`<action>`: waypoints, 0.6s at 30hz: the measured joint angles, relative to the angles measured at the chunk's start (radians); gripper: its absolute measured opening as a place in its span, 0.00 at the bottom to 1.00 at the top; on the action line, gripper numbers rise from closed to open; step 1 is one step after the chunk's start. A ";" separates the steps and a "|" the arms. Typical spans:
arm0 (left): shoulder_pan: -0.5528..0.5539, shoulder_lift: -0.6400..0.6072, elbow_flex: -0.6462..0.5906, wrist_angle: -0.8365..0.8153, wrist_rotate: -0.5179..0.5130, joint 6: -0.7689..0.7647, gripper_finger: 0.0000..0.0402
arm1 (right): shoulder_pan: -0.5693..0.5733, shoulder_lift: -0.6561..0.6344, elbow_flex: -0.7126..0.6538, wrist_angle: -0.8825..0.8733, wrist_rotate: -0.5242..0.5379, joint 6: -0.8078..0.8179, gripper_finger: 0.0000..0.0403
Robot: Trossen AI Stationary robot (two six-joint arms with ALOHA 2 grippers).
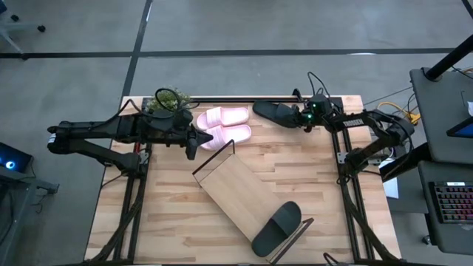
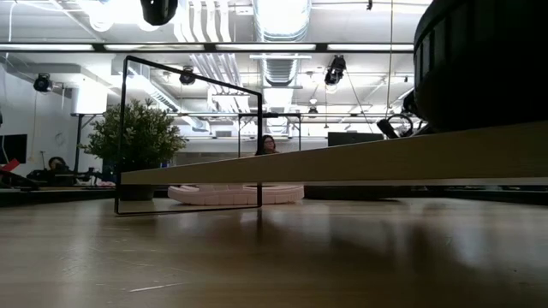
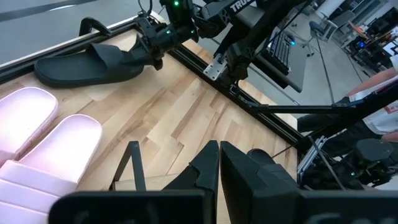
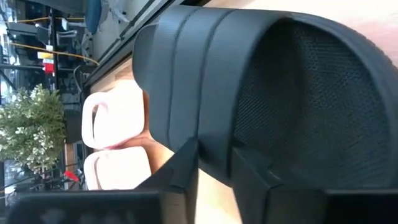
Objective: Pick and place slides into the shelf
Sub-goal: Put the black slipper on the shelf beside the other black slipper
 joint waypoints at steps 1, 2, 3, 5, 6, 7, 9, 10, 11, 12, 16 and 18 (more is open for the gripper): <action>0.000 0.000 0.000 0.000 0.000 0.000 0.00 | 0.000 0.000 0.000 0.000 0.000 -0.001 0.12; 0.000 0.000 0.000 0.000 0.000 0.000 0.00 | 0.000 0.000 0.000 0.002 0.000 -0.002 0.09; 0.000 0.000 0.000 0.000 0.000 0.000 0.00 | 0.000 0.001 0.000 0.002 0.001 -0.003 0.07; 0.000 0.000 0.000 0.000 0.000 0.000 0.00 | 0.000 0.001 0.000 0.002 0.004 -0.003 0.04; 0.000 0.000 0.000 0.000 0.000 0.000 0.00 | 0.000 0.001 0.000 0.002 0.004 -0.003 0.03; 0.000 0.000 0.000 -0.001 0.000 0.000 0.00 | 0.000 0.001 0.000 0.001 0.005 -0.003 0.03; 0.000 0.000 0.000 -0.001 0.000 0.001 0.00 | 0.000 0.001 0.000 0.000 0.007 -0.003 0.03; 0.000 0.000 0.000 -0.001 0.000 0.003 0.00 | 0.000 0.001 0.000 -0.001 0.007 -0.003 0.03; 0.000 0.000 0.000 -0.001 0.000 0.003 0.00 | 0.000 0.001 0.000 -0.001 0.007 -0.003 0.03; 0.000 0.000 0.000 -0.001 0.000 0.003 0.00 | 0.000 0.000 0.000 -0.001 0.007 -0.003 0.03; 0.000 0.000 0.000 -0.003 0.000 0.003 0.00 | 0.000 -0.007 0.000 -0.004 0.007 -0.003 0.02; 0.000 0.000 0.000 -0.005 0.000 0.003 0.00 | 0.001 -0.016 0.000 -0.005 0.007 -0.003 0.02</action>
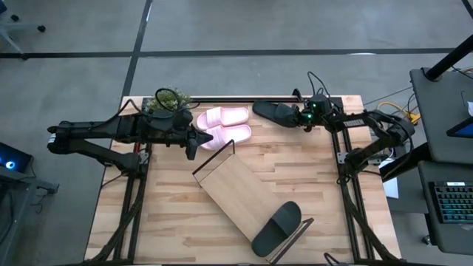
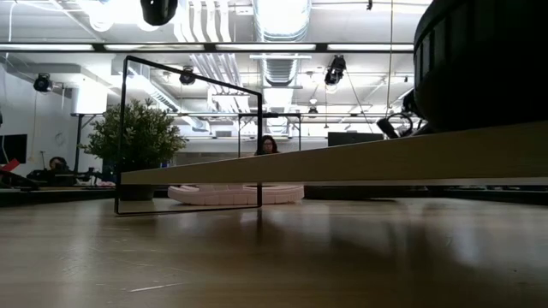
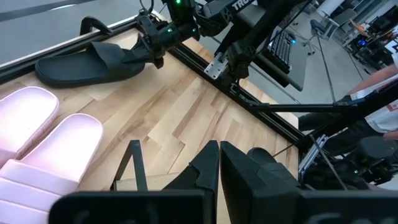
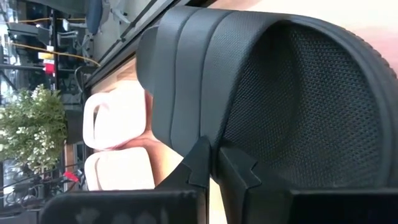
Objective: Pick and place slides into the shelf
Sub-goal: Put the black slipper on the shelf beside the other black slipper
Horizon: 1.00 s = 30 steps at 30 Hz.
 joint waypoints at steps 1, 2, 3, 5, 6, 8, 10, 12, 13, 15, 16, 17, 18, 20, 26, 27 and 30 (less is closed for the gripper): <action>0.000 0.000 0.000 0.000 0.000 0.000 0.00 | 0.000 -0.005 0.000 0.000 0.000 0.000 0.02; 0.000 0.000 0.000 -0.001 0.000 0.000 0.00 | 0.000 -0.011 0.000 0.000 0.000 0.000 0.02; 0.000 0.000 0.000 -0.001 0.000 0.000 0.00 | 0.000 -0.019 0.000 -0.001 0.000 0.000 0.02; 0.000 0.000 0.000 -0.001 0.000 0.003 0.00 | 0.001 -0.042 0.000 -0.002 0.000 0.000 0.02; 0.000 0.000 0.000 -0.001 0.000 0.007 0.00 | 0.001 -0.054 0.000 -0.002 0.000 0.000 0.02; 0.000 0.000 0.000 -0.001 0.000 0.011 0.00 | 0.000 -0.083 0.000 -0.020 0.000 0.000 0.02; 0.000 0.000 0.000 -0.001 0.000 0.025 0.00 | 0.000 -0.117 0.000 -0.051 0.001 -0.005 0.02; 0.000 0.000 0.000 -0.001 0.000 0.030 0.00 | 0.000 -0.152 0.000 -0.098 0.002 -0.021 0.02; 0.000 0.000 0.000 -0.001 0.000 0.031 0.00 | 0.000 -0.175 0.000 -0.129 0.003 -0.030 0.02; 0.000 0.000 0.000 -0.001 0.000 0.034 0.00 | 0.000 -0.217 0.000 -0.183 0.003 -0.048 0.02; 0.000 0.000 0.000 -0.001 -0.001 0.036 0.00 | 0.000 -0.241 0.000 -0.211 0.003 -0.056 0.02; 0.000 0.000 0.000 -0.001 -0.001 0.036 0.00 | 0.000 -0.264 0.000 -0.238 0.003 -0.063 0.02; 0.000 0.000 0.000 -0.001 -0.001 0.036 0.00 | 0.000 -0.287 0.000 -0.262 0.003 -0.067 0.02; 0.000 0.000 0.000 -0.001 -0.001 0.037 0.00 | 0.000 -0.334 0.000 -0.308 0.003 -0.069 0.02; 0.000 0.000 0.000 -0.001 -0.001 0.053 0.00 | 0.000 -0.464 -0.001 -0.444 0.004 -0.089 0.02; 0.000 0.000 0.000 -0.001 -0.001 0.053 0.00 | 0.000 -0.485 -0.001 -0.470 0.004 -0.093 0.02; 0.000 0.000 0.000 -0.001 -0.001 0.053 0.00 | 0.000 -0.546 -0.001 -0.547 0.003 -0.102 0.02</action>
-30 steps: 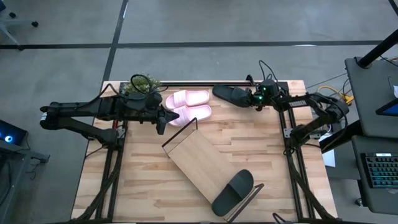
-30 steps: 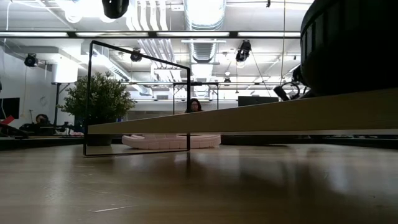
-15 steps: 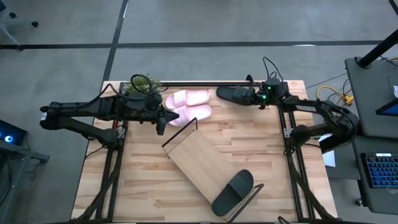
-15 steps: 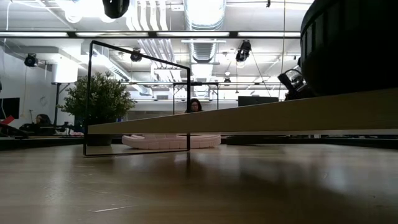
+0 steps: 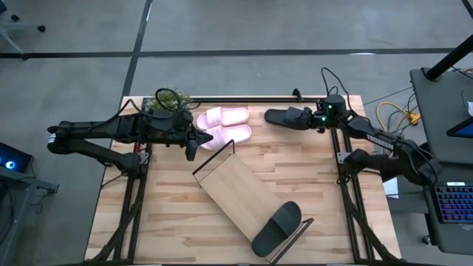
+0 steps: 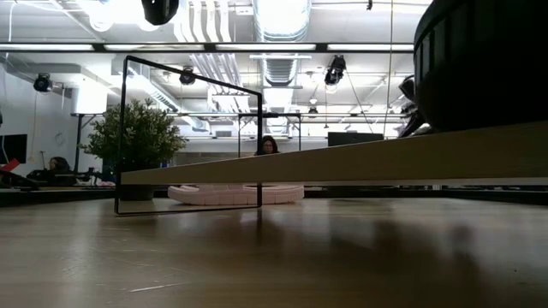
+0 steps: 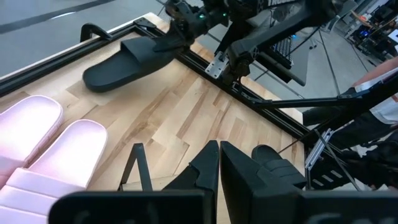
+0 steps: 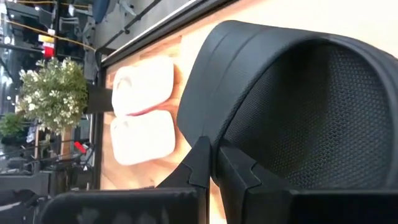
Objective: Pick and place slides into the shelf
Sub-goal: Put the black slipper on the shelf beside the other black slipper
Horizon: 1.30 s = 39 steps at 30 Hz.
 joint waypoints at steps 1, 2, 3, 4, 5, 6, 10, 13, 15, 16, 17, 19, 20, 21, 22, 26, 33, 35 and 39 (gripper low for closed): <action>0.000 0.000 0.000 0.000 0.000 0.000 0.00 | 0.000 -0.021 0.001 -0.026 -0.001 -0.003 0.02; 0.000 0.000 0.000 0.000 0.000 0.000 0.00 | 0.000 -0.041 0.005 -0.062 -0.001 -0.012 0.02; 0.000 0.000 0.000 0.000 0.000 0.000 0.00 | 0.000 -0.057 0.011 -0.097 0.000 -0.023 0.02; 0.000 0.000 0.000 0.000 0.000 0.000 0.00 | 0.000 -0.073 0.019 -0.132 -0.001 -0.034 0.02; 0.000 0.000 0.000 0.000 0.000 0.000 0.00 | 0.000 -0.088 0.029 -0.172 -0.002 -0.048 0.02; 0.000 0.000 0.000 0.000 0.000 0.000 0.00 | 0.000 -0.101 0.041 -0.212 -0.002 -0.062 0.02; 0.000 0.000 0.000 0.000 0.000 0.000 0.00 | 0.000 -0.133 0.093 -0.348 -0.003 -0.119 0.02; 0.000 0.000 0.000 0.000 0.000 0.004 0.00 | 0.000 -0.139 0.141 -0.430 -0.003 -0.154 0.02; 0.000 0.000 0.000 0.000 0.000 0.008 0.00 | 0.000 -0.139 0.172 -0.470 -0.010 -0.172 0.02; 0.000 0.000 0.000 0.000 0.000 0.008 0.00 | 0.000 -0.139 0.189 -0.490 -0.014 -0.180 0.02; 0.000 0.000 0.000 0.000 0.000 0.008 0.00 | 0.000 -0.139 0.204 -0.505 -0.021 -0.188 0.02; 0.000 0.000 0.000 0.000 0.000 0.008 0.00 | 0.000 -0.139 0.231 -0.532 -0.035 -0.201 0.02; 0.000 0.000 0.000 0.000 0.000 0.009 0.00 | 0.000 -0.139 0.246 -0.548 -0.039 -0.209 0.02; 0.000 0.000 0.000 0.000 0.000 0.008 0.00 | 0.000 -0.139 0.261 -0.564 -0.043 -0.219 0.02; 0.000 0.000 0.000 -0.001 0.000 0.009 0.00 | 0.000 -0.138 0.276 -0.581 -0.051 -0.233 0.02; 0.000 0.000 0.000 -0.006 0.000 0.009 0.00 | 0.000 -0.132 0.335 -0.661 -0.084 -0.283 0.02; 0.000 0.000 0.000 -0.006 0.000 0.009 0.00 | 0.000 -0.134 0.391 -0.793 -0.133 -0.354 0.02; 0.000 0.000 0.000 -0.006 0.000 0.009 0.00 | 0.000 -0.133 0.401 -0.824 -0.152 -0.369 0.02; 0.000 0.000 0.000 -0.005 0.000 0.009 0.00 | 0.000 -0.134 0.426 -0.865 -0.184 -0.409 0.02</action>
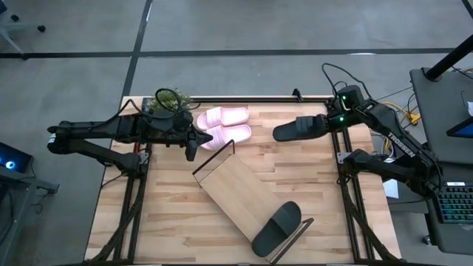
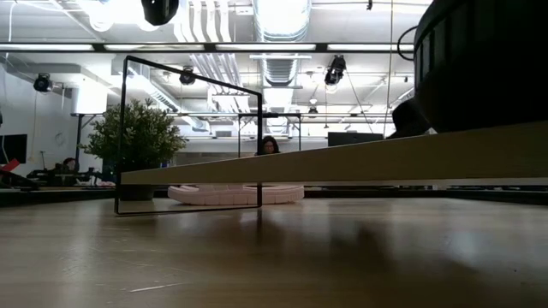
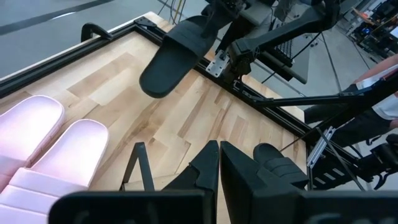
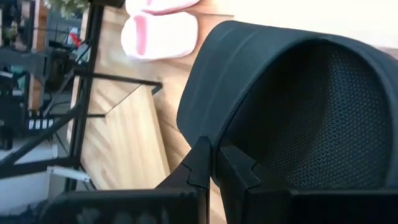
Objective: Pick and place slides into the shelf
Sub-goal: Put the black slipper on the shelf beside the other black slipper
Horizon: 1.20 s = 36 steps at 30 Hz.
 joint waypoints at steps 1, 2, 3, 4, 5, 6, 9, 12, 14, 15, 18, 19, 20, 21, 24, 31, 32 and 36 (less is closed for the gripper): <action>0.000 0.000 0.000 0.000 0.000 0.000 0.00 | 0.000 0.001 0.007 -0.013 -0.010 -0.010 0.02; 0.000 0.000 0.000 0.000 0.000 0.000 0.00 | 0.000 0.002 0.014 -0.023 -0.023 -0.018 0.02; 0.000 0.000 0.000 0.000 0.000 0.000 0.00 | 0.000 0.002 0.021 -0.033 -0.034 -0.024 0.02; 0.000 0.000 0.000 0.000 0.000 0.000 0.00 | 0.000 0.002 0.027 -0.045 -0.047 -0.031 0.02; 0.000 0.000 0.000 0.000 0.000 0.000 0.00 | 0.000 0.002 0.035 -0.054 -0.062 -0.037 0.02; 0.000 0.000 0.000 0.000 0.000 0.000 0.00 | 0.000 0.002 0.043 -0.065 -0.079 -0.046 0.02; 0.000 0.000 0.000 0.001 0.000 0.000 0.00 | 0.006 0.002 0.068 -0.110 -0.118 -0.082 0.02; 0.000 0.000 0.000 0.001 0.000 0.000 0.00 | 0.022 0.002 0.085 -0.135 -0.149 -0.107 0.02; 0.000 0.000 0.000 0.003 0.000 0.000 0.00 | 0.038 0.006 0.092 -0.149 -0.166 -0.118 0.02; 0.000 0.000 0.000 0.004 0.000 0.000 0.00 | 0.050 0.008 0.094 -0.154 -0.171 -0.122 0.02; 0.000 0.000 0.000 0.004 0.000 -0.001 0.00 | 0.095 0.019 0.094 -0.158 -0.173 -0.123 0.02; 0.000 0.000 0.000 0.004 0.000 -0.001 0.00 | 0.111 0.025 0.094 -0.159 -0.176 -0.123 0.02; 0.000 0.000 0.000 0.004 0.000 -0.001 0.00 | 0.130 0.032 0.094 -0.159 -0.179 -0.123 0.02; 0.000 0.000 0.000 0.004 0.000 -0.001 0.00 | 0.150 0.041 0.094 -0.159 -0.181 -0.124 0.02; 0.000 0.000 0.000 0.004 0.000 -0.001 0.00 | 0.212 0.067 0.093 -0.159 -0.190 -0.127 0.02; 0.000 0.000 0.000 0.003 0.000 -0.001 0.00 | 0.293 0.103 0.093 -0.116 -0.253 -0.126 0.02; 0.000 0.000 0.000 0.003 0.000 -0.001 0.00 | 0.300 0.105 0.093 -0.108 -0.265 -0.123 0.02; 0.000 0.000 0.000 0.003 0.000 -0.002 0.00 | 0.322 0.108 0.093 -0.089 -0.322 -0.121 0.02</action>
